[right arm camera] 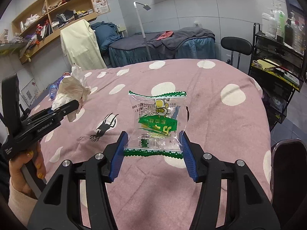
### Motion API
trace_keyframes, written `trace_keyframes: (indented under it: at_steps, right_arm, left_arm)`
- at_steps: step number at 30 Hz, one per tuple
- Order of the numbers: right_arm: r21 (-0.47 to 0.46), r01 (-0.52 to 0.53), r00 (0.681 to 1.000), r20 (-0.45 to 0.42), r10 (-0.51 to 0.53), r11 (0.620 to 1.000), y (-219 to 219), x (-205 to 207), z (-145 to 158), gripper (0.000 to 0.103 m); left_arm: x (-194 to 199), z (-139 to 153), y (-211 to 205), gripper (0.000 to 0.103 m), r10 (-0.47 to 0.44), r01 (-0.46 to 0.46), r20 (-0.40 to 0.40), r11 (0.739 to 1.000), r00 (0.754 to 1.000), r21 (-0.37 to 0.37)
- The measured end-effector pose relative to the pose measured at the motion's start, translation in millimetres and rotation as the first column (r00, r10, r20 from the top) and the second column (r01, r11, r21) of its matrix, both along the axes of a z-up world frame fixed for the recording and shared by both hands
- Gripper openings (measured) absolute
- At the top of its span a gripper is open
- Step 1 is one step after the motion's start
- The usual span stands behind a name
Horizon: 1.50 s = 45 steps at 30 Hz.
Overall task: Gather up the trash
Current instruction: 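Carry the wrapper over the bin and open the right tool while the left tool carries the paper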
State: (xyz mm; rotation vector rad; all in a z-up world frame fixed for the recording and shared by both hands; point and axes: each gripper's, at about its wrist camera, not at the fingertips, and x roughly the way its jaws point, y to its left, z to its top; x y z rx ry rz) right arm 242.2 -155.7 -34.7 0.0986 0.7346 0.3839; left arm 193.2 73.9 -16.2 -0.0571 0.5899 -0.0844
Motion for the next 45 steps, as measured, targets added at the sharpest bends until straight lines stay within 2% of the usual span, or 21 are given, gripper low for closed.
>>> trace_keyframes:
  at_steps: [5,15,23,33,45]
  right_arm:
    - [0.010,0.034,0.999,0.008,-0.035,0.999,-24.9,-20.4,1.5,0.055]
    - [0.037,0.110,0.994,0.006,-0.111,0.993,-69.5,-52.9,-1.4,0.055]
    - [0.040,0.214,0.977,0.013,-0.215,0.976,-113.7,-75.9,-5.0,0.055]
    - [0.047,0.401,0.916,0.013,-0.402,0.915,-190.7,-95.6,-11.7,0.055]
    - [0.019,0.546,0.838,-0.039,-0.545,0.838,-262.9,-97.2,-36.6,0.055]
  left_arm:
    - [-21.8,0.6,-10.7,0.037,-0.022,0.022,0.016,0.999,1.000,-0.030]
    - [-47.2,-0.4,-41.2,0.037,-0.066,0.067,0.033,0.997,0.997,-0.029]
    - [-62.7,-1.0,-76.7,0.037,-0.129,0.130,0.038,0.990,0.991,-0.049]
    - [-67.5,-1.7,-132.3,0.037,-0.237,0.239,0.034,0.968,0.971,-0.080]
    - [-66.8,-3.7,-188.6,0.037,-0.350,0.350,0.021,0.933,0.937,-0.079]
